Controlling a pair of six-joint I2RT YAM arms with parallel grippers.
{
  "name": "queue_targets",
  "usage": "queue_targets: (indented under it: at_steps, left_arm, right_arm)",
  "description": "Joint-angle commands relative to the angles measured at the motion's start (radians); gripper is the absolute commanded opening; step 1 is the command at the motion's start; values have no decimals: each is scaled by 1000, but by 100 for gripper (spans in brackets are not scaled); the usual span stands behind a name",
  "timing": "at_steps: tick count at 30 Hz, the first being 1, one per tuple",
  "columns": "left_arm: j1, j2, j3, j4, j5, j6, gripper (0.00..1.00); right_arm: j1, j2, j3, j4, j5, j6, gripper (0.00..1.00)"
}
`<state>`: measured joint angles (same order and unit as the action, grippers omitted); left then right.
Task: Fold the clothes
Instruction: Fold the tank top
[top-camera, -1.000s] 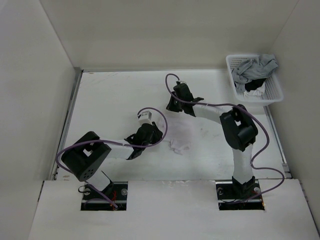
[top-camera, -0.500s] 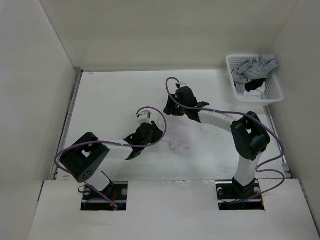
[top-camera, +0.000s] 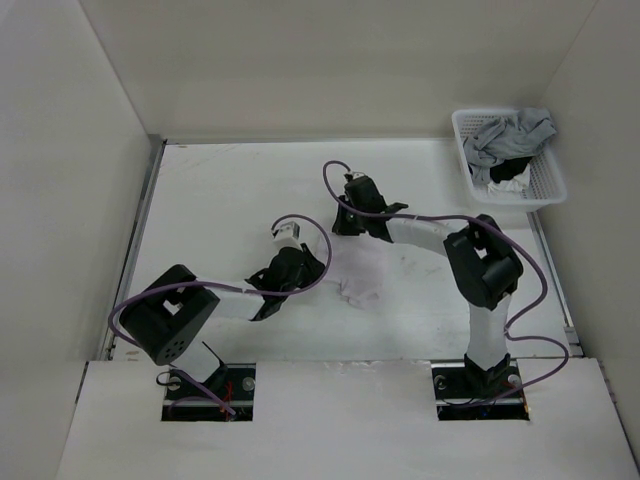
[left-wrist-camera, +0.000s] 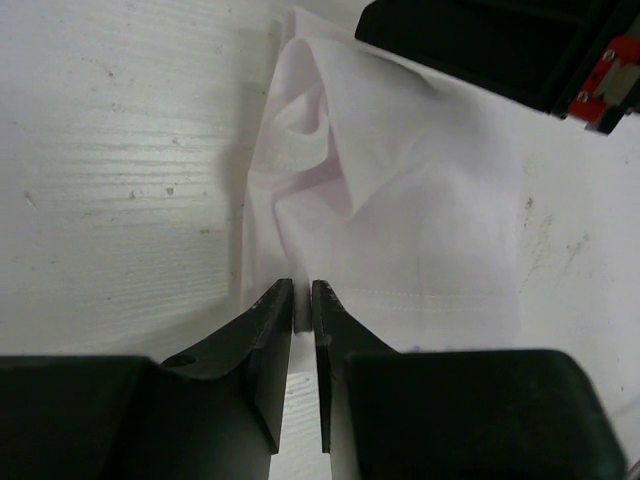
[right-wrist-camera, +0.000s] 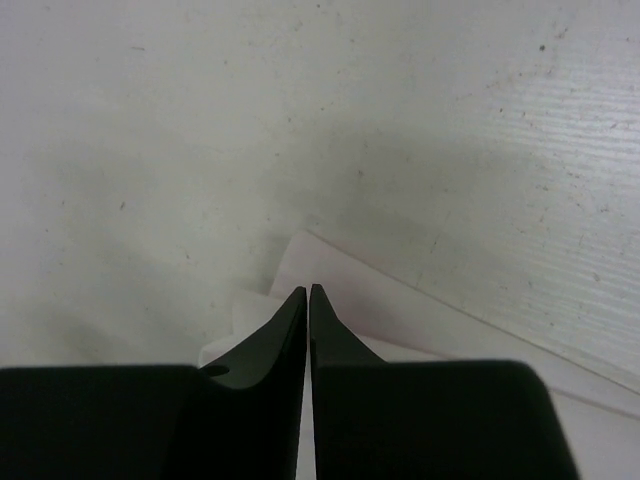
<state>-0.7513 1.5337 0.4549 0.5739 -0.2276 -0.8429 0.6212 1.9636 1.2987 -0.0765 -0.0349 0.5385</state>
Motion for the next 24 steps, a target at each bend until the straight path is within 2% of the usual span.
queue_targets:
  at_steps: [1,11,13,16,17,20,22,24]
  left_arm:
    - [5,9,-25,73,11,-19,12]
    - [8,34,-41,90,30,-47,9]
    - [8,23,-48,90,25,-53,9]
    - [7,9,-56,92,22,-61,10]
    - [7,8,-56,93,22,-62,10]
    - [2,5,-61,109,22,-65,10]
    - [0,5,-65,118,24,-67,10]
    - [0,5,-67,122,24,-70,10]
  right_arm:
    - [-19,46,65,38,3,-2,6]
    - [-58,146,149,70,-11,32,4]
    - [-53,106,117,83,-3,32,13]
    - [-48,-13,19,145,19,29,34]
    - [-45,-60,-21,168,30,32,36]
    - [-25,-150,-93,190,21,41,34]
    - [-2,-172,-113,166,12,34,30]
    - [18,-173,-125,150,10,32,30]
